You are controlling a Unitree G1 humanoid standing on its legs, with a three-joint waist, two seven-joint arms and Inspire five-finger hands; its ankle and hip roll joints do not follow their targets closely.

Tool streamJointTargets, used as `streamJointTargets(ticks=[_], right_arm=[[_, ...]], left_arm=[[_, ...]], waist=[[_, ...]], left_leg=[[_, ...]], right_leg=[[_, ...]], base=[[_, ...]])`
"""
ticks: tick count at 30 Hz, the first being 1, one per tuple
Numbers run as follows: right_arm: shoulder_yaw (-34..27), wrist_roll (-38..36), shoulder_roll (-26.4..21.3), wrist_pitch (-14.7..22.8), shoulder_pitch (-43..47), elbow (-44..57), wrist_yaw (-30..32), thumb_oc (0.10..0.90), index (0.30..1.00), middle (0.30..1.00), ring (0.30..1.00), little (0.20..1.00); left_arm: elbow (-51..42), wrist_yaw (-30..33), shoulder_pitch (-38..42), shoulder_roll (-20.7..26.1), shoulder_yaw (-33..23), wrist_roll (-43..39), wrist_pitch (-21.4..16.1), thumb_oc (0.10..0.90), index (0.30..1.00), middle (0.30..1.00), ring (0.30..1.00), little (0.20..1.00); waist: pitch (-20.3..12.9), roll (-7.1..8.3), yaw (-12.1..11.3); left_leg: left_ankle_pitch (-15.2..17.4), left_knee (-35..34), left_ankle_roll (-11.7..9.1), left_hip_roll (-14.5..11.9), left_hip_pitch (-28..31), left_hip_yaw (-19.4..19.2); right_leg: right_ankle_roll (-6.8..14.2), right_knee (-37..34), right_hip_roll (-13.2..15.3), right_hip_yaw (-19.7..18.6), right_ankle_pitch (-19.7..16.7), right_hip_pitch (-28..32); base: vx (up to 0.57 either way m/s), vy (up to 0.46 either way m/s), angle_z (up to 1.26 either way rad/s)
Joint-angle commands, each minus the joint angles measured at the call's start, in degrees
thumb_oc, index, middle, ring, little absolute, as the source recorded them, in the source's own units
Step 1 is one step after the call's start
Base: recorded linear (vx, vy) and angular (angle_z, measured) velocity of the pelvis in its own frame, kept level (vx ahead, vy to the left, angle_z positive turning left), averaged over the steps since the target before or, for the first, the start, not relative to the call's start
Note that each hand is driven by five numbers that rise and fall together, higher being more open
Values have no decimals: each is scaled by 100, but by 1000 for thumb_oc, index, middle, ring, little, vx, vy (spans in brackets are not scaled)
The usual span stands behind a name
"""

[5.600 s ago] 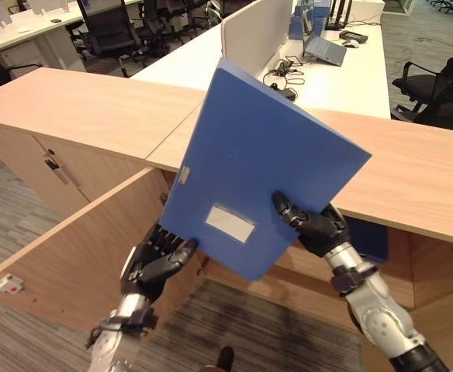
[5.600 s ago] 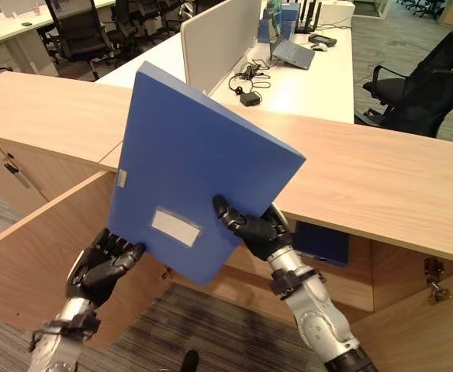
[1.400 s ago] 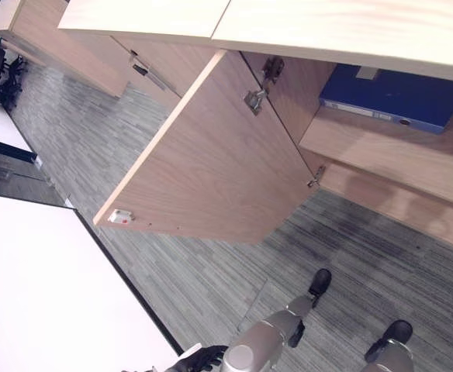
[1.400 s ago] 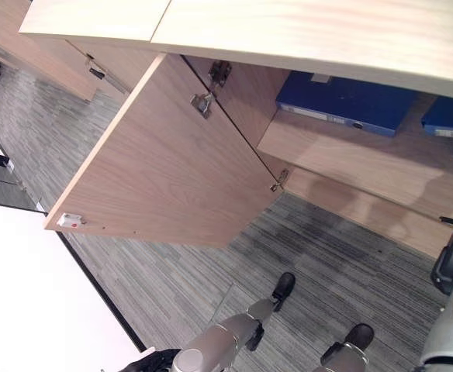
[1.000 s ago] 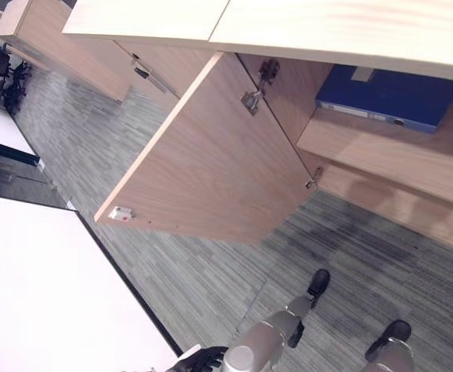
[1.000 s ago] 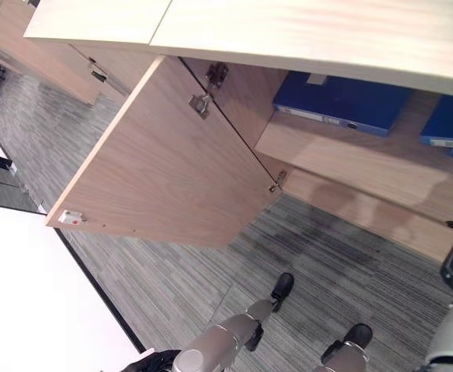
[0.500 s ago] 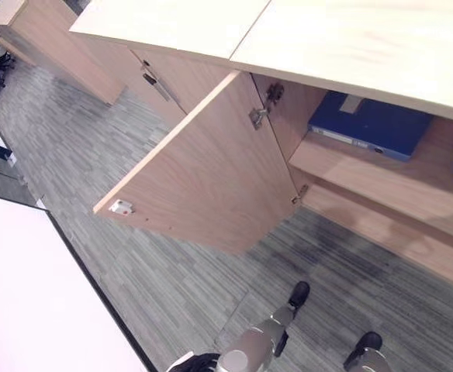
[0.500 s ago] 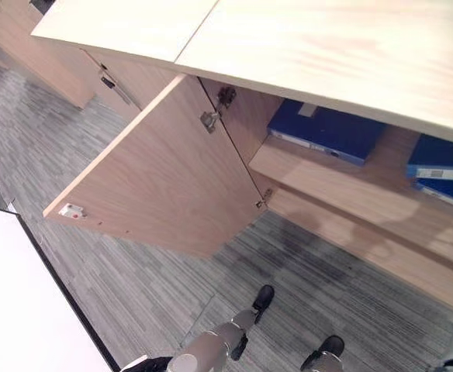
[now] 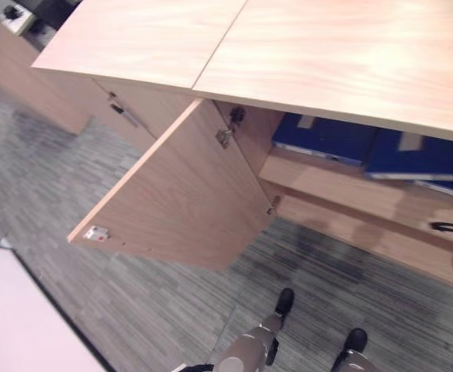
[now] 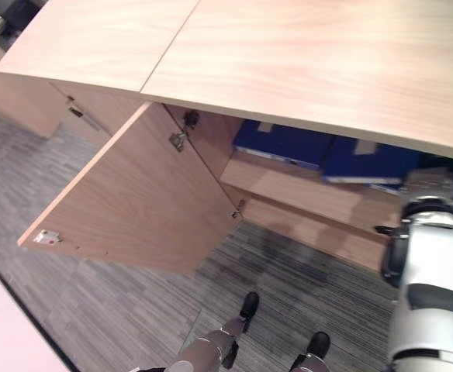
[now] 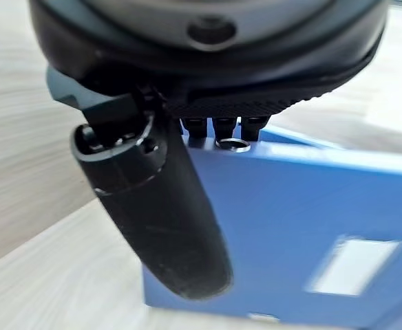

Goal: Put the empty folder in the office cabinet

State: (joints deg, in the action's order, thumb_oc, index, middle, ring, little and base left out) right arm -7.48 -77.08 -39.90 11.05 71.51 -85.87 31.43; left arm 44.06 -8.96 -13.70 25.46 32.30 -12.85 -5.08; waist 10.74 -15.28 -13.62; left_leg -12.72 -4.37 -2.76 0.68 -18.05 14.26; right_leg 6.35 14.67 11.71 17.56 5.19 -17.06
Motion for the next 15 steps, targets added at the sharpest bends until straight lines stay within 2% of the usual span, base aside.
streamJointTargets(ticks=[1,9,10,15], right_arm=[[445,139,-523,518,183,881,-35,800,900,900,900,900],[454,246,-376,510,205,863,-7,800,900,900,900,900],[401,267,-493,359,131,713,-100,800,900,900,900,900],[356,265,-963,128,-8,420,-345,800,900,900,900,900]], left_arm=[[-143,141,514,-291,-125,-538,-191,800,900,900,900,900],[-178,161,511,-265,-99,-627,-192,800,900,900,900,900],[-201,150,519,-229,-81,-590,-214,800,900,900,900,900],[-291,72,417,-132,25,-379,-328,800,900,900,900,900]], waist=[[47,419,-61],[138,452,22],[214,389,-1],[290,247,-134]], left_leg=[[1100,-63,-234,-140,662,155],[1153,-63,-174,-156,674,108],[1137,-63,-151,-158,642,107],[1111,-54,-143,-113,575,109]], right_leg=[[-60,-871,-144,20,217,792],[-100,-747,-150,-43,254,673],[-103,-653,-117,-49,277,586],[-84,-541,-31,-50,308,470]], base=[[4,4,-7],[-16,6,-2],[-33,11,-8],[-39,20,-5]])
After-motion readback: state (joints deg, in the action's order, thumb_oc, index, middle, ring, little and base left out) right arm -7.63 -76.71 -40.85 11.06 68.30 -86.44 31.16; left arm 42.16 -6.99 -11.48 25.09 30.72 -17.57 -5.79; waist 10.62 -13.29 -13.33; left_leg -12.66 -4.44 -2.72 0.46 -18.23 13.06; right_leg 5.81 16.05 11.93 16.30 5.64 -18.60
